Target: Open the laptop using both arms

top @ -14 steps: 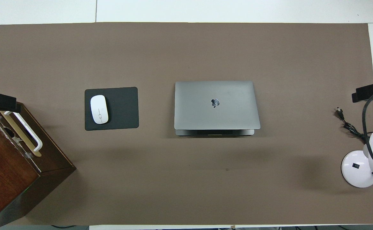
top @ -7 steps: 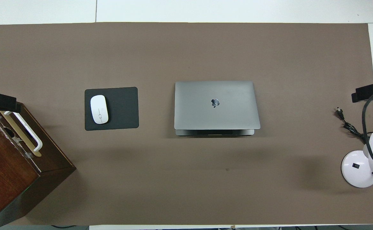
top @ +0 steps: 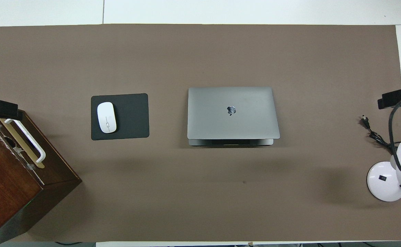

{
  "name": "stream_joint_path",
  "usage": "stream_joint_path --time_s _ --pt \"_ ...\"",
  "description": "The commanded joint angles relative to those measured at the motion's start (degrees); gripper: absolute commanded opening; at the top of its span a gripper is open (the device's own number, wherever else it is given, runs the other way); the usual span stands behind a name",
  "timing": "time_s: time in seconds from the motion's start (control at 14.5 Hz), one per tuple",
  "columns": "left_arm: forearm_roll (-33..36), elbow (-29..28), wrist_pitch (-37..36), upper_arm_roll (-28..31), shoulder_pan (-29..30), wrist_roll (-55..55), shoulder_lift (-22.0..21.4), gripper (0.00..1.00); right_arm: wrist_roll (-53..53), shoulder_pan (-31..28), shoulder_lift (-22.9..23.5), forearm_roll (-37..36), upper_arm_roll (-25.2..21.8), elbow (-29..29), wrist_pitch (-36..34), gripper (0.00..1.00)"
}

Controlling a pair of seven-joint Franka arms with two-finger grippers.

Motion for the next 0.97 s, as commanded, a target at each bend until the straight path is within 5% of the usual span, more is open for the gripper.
stream_joint_path --time_s 0.0,0.14,0.28,0.76,0.9 --pt "-0.8 0.1 0.2 -0.5 0.8 -0.6 -0.4 1.00 1.2 1.6 -0.1 1.2 0.3 -0.5 1.1 1.00" --pt "-0.8 -0.3 0.3 -0.5 0.7 -0.7 -0.5 0.94 2.1 2.1 -0.1 1.2 0.4 -0.5 1.2 1.00" --pt "-0.8 -0.3 0.4 -0.5 0.8 -1.5 -0.5 0.05 2.1 2.5 0.1 1.2 0.4 -0.4 1.3 1.00" --pt "-1.6 -0.2 4.0 -0.5 0.2 -2.1 -0.2 0.00 1.7 2.4 0.1 1.1 0.3 -0.5 1.4 0.99" --pt "-1.8 -0.3 5.5 -0.6 -0.1 -2.1 -0.1 0.00 1.6 2.1 0.1 1.1 0.3 -0.4 1.8 0.89"
